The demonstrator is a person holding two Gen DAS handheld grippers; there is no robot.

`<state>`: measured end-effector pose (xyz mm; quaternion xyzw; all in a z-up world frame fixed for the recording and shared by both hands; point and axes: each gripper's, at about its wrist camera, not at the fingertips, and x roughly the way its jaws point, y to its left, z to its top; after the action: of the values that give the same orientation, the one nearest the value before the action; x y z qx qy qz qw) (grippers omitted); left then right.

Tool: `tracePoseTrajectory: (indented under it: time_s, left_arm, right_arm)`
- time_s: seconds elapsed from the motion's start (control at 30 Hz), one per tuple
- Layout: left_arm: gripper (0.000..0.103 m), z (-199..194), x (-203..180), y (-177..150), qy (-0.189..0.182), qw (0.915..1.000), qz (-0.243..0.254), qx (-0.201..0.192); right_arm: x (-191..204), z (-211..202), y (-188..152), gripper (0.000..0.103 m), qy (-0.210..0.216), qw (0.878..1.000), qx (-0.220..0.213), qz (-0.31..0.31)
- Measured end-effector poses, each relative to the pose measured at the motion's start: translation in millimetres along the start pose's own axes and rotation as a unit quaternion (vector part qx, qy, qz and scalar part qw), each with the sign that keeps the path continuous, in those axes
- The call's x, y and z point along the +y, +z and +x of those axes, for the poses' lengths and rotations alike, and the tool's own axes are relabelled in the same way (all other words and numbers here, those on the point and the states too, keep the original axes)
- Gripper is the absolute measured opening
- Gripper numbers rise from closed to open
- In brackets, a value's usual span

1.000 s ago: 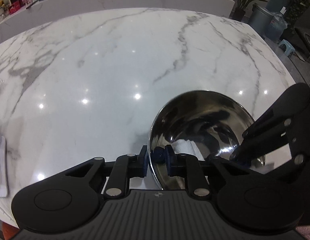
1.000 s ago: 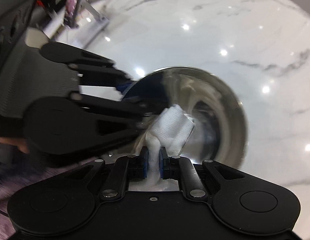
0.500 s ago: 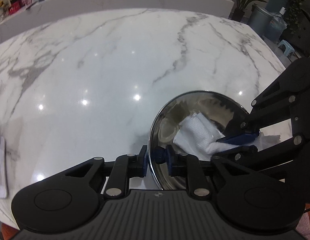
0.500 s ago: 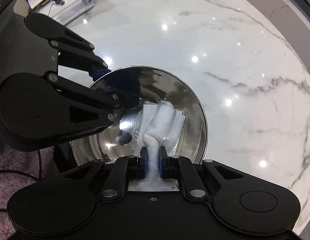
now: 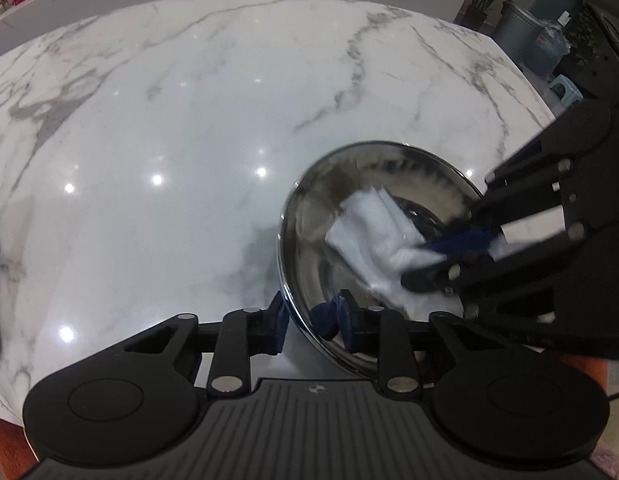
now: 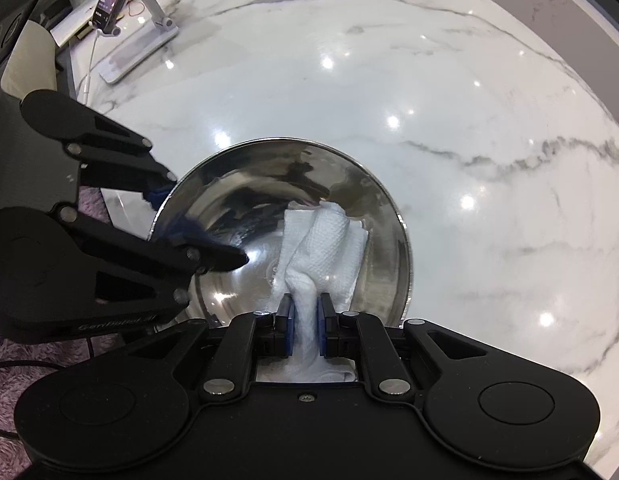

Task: Clean bowl
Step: 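Hold the bowl rim with the left gripper while the right gripper wipes the towel around inside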

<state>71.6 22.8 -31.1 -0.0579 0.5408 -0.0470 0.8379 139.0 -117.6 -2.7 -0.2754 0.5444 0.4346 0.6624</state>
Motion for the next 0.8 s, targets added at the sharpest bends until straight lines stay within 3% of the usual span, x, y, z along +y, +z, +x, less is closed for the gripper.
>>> tracePoseTrajectory:
  time_s: [0.1,0.2,0.3,0.4,0.67,0.8]
  left_arm:
    - [0.016,-0.9,-1.3,3.9,0.016,0.9998,0.009,-0.011]
    - [0.015,-1.7,-2.5,6.7,0.025,0.9994,0.017,-0.015]
    - [0.015,-1.9,-4.1,5.8,0.028,0.9991,0.025,-0.017]
    - [0.015,-2.0,-3.5,5.4,0.028,0.9991,0.027,-0.018]
    - [0.015,-3.6,-5.3,4.7,0.028,0.999,0.028,-0.019]
    - [0.015,-4.1,-6.4,4.2,0.028,0.9991,0.027,-0.02]
  right_arm:
    - [12.3,11.4,6.3,0.01,0.025,1.0,-0.004,0.015]
    - [13.8,14.3,7.6,0.01,0.089,0.995,-0.006,0.041]
    - [17.5,16.0,7.7,0.01,0.088,0.996,-0.004,0.034]
    - [18.2,16.3,8.8,0.01,0.07,0.997,0.008,0.025]
    - [33.8,17.4,17.1,0.009,-0.051,0.996,0.037,-0.065]
    - [36.8,17.5,17.4,0.01,-0.062,0.994,0.037,-0.082]
